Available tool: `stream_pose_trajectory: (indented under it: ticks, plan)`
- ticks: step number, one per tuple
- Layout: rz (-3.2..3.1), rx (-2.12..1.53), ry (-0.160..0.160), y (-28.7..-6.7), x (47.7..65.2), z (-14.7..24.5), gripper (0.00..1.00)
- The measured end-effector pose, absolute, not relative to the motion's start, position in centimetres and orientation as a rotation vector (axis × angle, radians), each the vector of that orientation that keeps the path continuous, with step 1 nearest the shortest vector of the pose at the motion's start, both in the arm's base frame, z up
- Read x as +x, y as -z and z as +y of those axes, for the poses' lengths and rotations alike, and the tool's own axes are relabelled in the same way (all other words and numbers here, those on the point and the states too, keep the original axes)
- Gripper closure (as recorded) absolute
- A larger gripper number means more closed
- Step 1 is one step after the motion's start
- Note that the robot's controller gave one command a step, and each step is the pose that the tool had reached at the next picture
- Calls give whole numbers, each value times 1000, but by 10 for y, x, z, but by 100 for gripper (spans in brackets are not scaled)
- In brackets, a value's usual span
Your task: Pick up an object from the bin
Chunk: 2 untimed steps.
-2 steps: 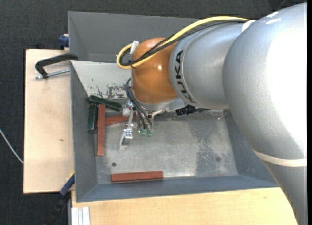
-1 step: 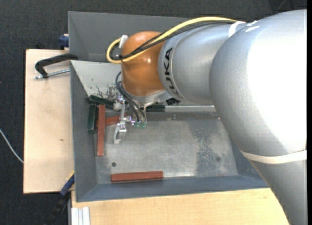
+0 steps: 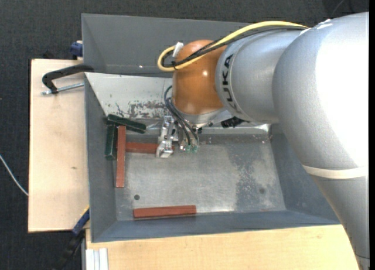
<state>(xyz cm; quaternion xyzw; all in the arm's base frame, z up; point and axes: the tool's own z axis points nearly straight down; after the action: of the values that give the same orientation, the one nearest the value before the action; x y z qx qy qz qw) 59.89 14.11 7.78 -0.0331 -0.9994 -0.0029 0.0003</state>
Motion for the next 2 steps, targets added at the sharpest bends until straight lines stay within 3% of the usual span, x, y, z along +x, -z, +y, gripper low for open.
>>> stream_pose_trajectory:
  ticks: [1, 2]
  plan:
    - [-3140, -104, 9, -78, 599, 141, 100]
    - [-3145, -89, 4, -193, 589, 149, 100]
